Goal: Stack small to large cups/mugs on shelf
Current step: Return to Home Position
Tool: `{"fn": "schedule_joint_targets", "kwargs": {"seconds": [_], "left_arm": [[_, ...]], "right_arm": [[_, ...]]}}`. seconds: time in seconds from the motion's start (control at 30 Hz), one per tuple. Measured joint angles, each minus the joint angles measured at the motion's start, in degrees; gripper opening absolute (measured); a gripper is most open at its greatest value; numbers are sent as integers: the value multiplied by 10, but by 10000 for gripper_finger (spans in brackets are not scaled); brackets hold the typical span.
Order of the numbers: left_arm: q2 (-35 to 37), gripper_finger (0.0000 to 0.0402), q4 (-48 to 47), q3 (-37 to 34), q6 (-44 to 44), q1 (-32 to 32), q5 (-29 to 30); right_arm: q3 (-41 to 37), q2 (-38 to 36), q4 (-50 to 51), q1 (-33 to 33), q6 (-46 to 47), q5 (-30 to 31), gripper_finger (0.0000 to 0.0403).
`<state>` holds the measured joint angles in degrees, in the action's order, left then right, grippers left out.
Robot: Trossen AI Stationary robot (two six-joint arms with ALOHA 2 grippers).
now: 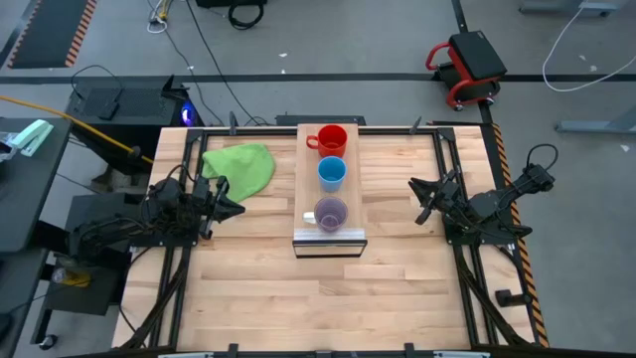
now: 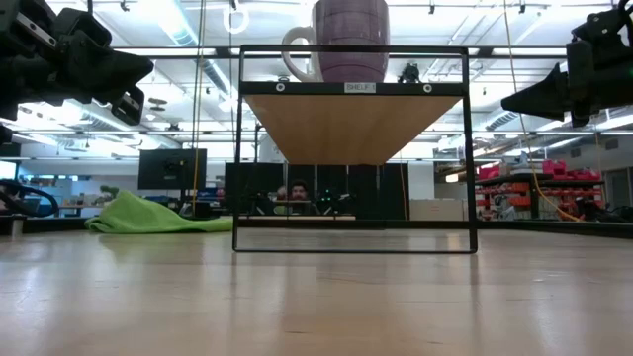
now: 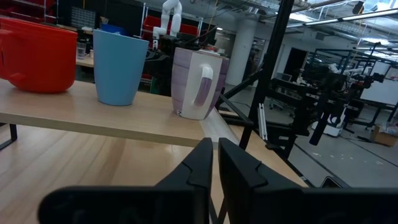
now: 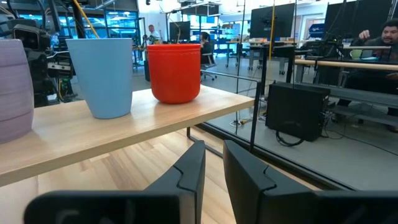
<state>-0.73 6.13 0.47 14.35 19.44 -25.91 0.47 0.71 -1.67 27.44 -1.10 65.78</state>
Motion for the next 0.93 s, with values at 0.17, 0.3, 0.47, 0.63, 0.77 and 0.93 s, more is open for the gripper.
{"fn": "schedule_joint_targets", "kwargs": {"seconds": [0.17,0.3,0.47,0.63,0.77,0.93], "left_arm": [[0,28,0,0,0,0,0],[0,25,0,0,0,0,0],[0,31,0,0,0,0,0],[0,36,0,0,0,0,0],[0,31,0,0,0,0,0],[0,25,0,0,0,0,0]], "right_arm": [[0,0,0,0,0,0,66],[0,0,0,0,0,0,66],[0,0,0,0,0,0,66],[0,0,0,0,0,0,66],[0,0,0,0,0,0,66],[0,0,0,0,0,0,66]]}}
